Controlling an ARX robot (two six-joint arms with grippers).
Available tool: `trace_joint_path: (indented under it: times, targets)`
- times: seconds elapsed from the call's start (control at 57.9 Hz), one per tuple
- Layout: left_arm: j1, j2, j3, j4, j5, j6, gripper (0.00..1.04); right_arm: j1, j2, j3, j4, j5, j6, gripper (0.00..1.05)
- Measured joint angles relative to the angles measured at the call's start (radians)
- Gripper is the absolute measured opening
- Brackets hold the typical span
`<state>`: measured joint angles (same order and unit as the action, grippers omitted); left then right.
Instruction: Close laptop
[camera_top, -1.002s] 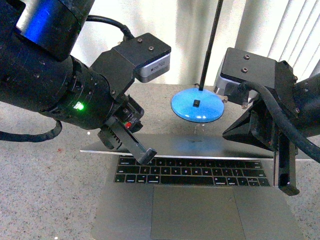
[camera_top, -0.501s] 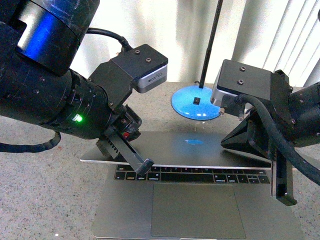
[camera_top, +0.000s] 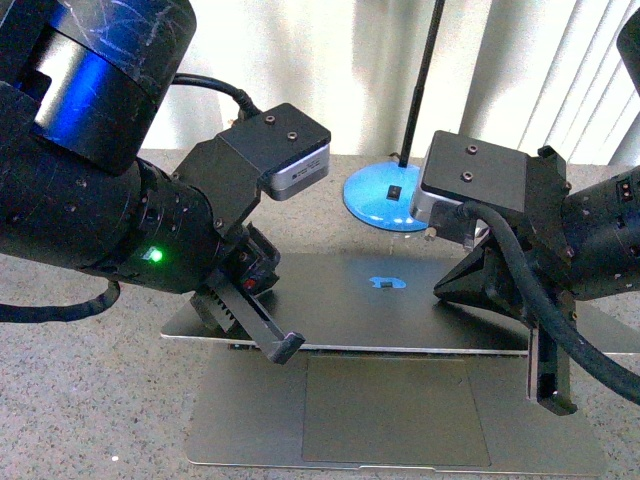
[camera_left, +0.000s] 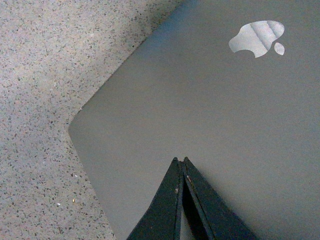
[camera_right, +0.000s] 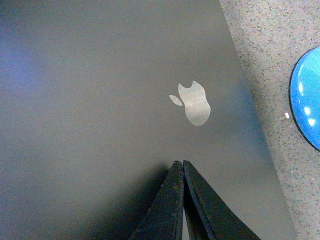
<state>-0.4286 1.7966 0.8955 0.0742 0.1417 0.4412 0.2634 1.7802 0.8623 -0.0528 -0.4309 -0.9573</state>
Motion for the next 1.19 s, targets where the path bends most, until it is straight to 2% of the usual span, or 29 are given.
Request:
trace_joint_path:
  times: [0.864,1.192]
  targets:
    - [-0.015,0.106,-0.1,0.147,0.027,-0.068,0.04,0.007,0.122,-0.074,0.121,-0.001,0.033,0.03]
    - [0.01,0.138,-0.153,0.229,0.062,-0.117,0.04,0.018,0.146,-0.086,0.171,-0.006,0.069,0.03]
